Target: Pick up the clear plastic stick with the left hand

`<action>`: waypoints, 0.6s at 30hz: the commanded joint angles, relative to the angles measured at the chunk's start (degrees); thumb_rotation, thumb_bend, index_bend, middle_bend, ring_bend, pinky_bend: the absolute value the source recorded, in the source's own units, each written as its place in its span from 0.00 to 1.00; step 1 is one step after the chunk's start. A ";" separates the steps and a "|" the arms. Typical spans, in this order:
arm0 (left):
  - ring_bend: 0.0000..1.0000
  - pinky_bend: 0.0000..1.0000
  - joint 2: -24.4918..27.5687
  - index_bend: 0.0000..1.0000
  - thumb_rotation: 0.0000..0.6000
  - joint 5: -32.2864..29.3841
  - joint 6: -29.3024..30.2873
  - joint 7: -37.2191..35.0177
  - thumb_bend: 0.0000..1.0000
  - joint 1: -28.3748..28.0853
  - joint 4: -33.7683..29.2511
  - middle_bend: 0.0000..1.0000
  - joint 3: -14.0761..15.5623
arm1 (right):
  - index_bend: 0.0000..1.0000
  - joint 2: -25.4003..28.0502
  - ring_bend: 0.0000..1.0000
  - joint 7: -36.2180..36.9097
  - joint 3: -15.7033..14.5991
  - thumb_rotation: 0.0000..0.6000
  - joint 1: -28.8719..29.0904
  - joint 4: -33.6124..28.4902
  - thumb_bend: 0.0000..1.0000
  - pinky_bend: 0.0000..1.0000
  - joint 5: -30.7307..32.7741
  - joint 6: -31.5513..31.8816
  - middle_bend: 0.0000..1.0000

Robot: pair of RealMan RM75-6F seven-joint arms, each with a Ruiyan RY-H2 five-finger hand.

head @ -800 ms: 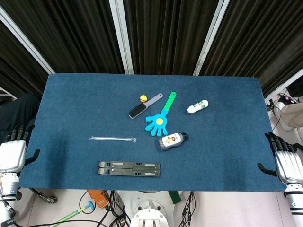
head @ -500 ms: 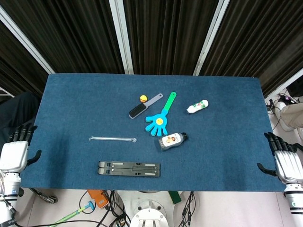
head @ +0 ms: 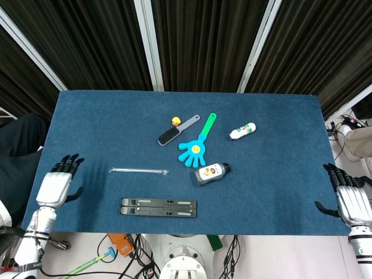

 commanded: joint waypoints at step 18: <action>0.05 0.21 -12.27 0.26 1.00 -9.85 -17.31 9.00 0.26 -16.07 6.86 0.04 -4.77 | 0.08 -0.07 0.14 -1.03 -0.21 1.00 0.38 -0.19 0.32 0.21 0.09 -0.67 0.10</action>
